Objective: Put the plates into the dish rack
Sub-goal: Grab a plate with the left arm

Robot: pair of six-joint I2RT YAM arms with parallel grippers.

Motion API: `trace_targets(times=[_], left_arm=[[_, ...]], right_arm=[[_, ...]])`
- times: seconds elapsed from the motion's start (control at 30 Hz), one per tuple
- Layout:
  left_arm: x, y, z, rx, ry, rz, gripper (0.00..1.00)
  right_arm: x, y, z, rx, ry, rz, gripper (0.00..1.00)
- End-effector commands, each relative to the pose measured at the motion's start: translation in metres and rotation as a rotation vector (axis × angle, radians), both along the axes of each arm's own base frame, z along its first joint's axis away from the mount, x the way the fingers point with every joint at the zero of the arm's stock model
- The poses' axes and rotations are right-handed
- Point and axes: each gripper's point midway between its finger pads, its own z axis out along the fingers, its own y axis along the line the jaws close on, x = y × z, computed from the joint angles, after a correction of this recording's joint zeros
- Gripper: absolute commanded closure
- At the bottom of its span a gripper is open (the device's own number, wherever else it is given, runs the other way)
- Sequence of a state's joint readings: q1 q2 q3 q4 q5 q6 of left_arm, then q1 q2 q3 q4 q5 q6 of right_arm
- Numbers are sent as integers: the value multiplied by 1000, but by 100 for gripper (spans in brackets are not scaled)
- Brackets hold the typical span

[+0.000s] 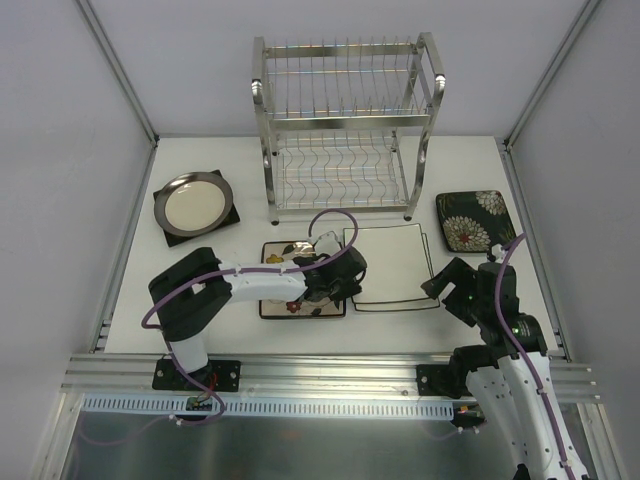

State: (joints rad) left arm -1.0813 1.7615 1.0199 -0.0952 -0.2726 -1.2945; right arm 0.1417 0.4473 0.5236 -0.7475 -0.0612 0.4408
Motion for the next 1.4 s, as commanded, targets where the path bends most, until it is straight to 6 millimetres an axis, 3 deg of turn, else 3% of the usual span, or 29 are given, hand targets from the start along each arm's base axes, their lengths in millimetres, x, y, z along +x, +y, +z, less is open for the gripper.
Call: trace_targets(times=[0.0,0.43,0.53,0.67,0.97,1.2,1.37], left_arm=[[7,-2,16,-26,-61,22,76],[5,11,37,-50,-102,26,83],[4,11,44,-65,-109,19,87],[5,8,63,-100,-134,13,100],[10,7,107,-210,-179,54,100],[7,8,120,-281,-144,91,100],[6,-3,130,-309,-136,63,100]], right_arm=[[3,3,19,14,-50,17,10],[4,9,18,32,-59,46,10],[4,12,18,45,-61,57,10],[7,17,19,84,-69,54,9],[12,31,12,209,-50,22,10],[9,35,7,241,-19,14,10],[5,38,-4,313,14,-49,10]])
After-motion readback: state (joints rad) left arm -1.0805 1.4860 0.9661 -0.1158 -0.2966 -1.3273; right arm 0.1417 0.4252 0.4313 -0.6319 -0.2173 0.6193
